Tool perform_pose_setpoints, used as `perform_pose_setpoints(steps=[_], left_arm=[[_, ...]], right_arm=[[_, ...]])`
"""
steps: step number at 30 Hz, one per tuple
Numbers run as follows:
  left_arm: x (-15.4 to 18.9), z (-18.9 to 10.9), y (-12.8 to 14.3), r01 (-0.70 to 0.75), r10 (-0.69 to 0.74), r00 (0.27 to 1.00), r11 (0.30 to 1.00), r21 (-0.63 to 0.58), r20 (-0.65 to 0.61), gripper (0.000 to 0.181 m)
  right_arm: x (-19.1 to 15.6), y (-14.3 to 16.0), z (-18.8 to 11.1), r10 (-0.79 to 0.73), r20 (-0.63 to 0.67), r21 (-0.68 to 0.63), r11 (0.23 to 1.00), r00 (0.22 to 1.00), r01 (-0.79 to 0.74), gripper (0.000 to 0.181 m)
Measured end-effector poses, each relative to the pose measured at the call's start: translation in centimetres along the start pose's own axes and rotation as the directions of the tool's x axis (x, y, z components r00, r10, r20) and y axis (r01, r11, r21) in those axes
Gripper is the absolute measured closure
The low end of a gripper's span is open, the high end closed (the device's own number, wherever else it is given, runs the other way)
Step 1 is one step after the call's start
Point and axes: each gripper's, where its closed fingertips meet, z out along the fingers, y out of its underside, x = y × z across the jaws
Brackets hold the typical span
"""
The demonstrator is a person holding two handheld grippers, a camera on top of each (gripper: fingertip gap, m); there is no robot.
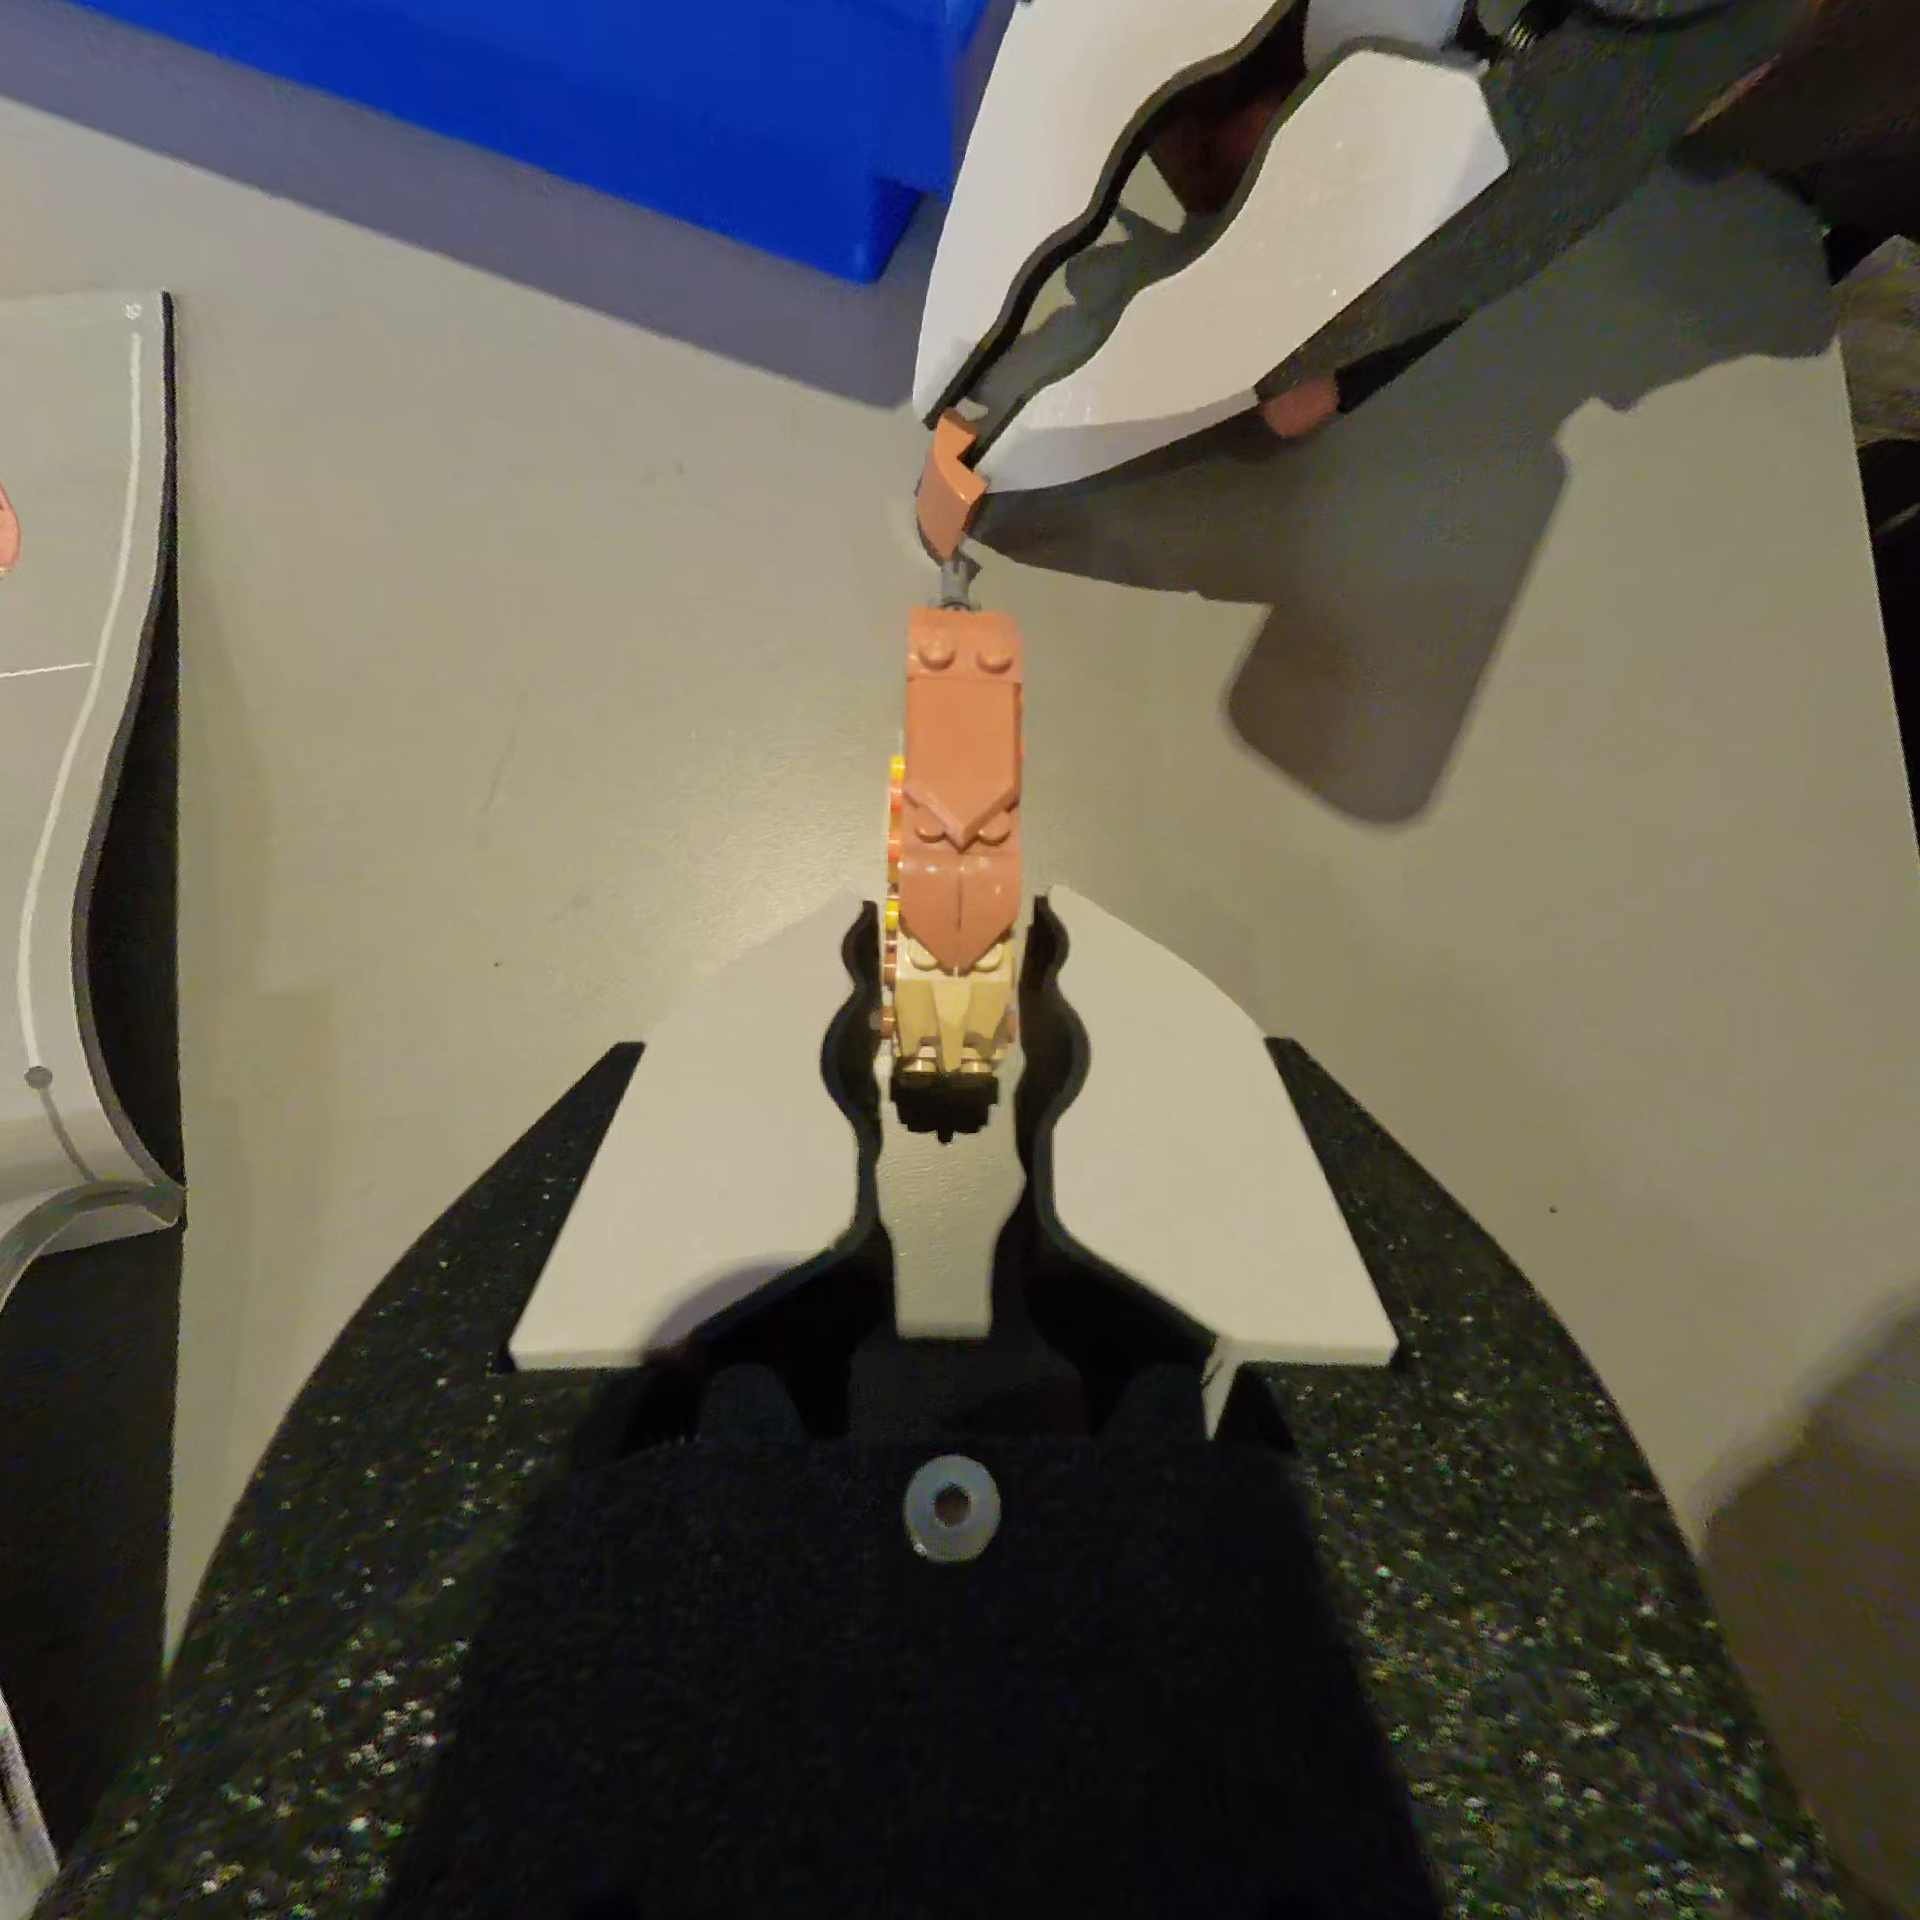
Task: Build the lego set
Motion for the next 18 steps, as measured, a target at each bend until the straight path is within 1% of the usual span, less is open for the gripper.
perform_pose_setpoints(steps=[3,7,9,11,14,16,18], left_arm=[[0.1,-0.1,-0.1,0.000,0.001,1.000,1.000,0.007,-0.007,0.141],[0.2,-0.7,-0.5,0.008,-0.007,1.000,0.999,0.037,-0.024,0.126],[0.1,-1.3,-1.1,0.011,-0.009,1.000,0.997,0.072,-0.020,0.121],[0.0,-2.3,-2.2,0.016,-0.014,1.000,0.991,0.130,-0.015,0.117],[-0.2,-4.3,-4.9,0.025,-0.027,1.000,0.959,0.283,0.001,0.116],[-0.1,-5.7,-7.0,0.036,-0.037,0.999,0.909,0.416,-0.006,0.124],[0.3,-6.4,-8.4,0.078,-0.061,0.997,0.864,0.497,-0.051,0.130]], right_arm=[[0.3,-0.3,-0.4,0.039,0.005,0.030,0.999,0.999,-0.040,0.171],[0.4,-0.9,-1.1,0.159,0.078,0.086,0.982,0.984,-0.166,0.172],[0.9,-1.2,-1.5,0.196,0.087,0.107,0.973,0.977,-0.205,0.172],[1.5,-1.5,-2.0,0.194,0.065,0.128,0.971,0.979,-0.201,0.172],[2.1,-3.4,-3.2,0.125,-0.004,0.226,0.967,0.992,-0.120,0.172],[2.6,-5.6,-4.4,0.008,-0.121,0.322,0.946,0.993,0.031,0.172],[2.5,-8.0,-5.4,-0.142,-0.259,0.385,0.892,0.955,0.237,0.172]])
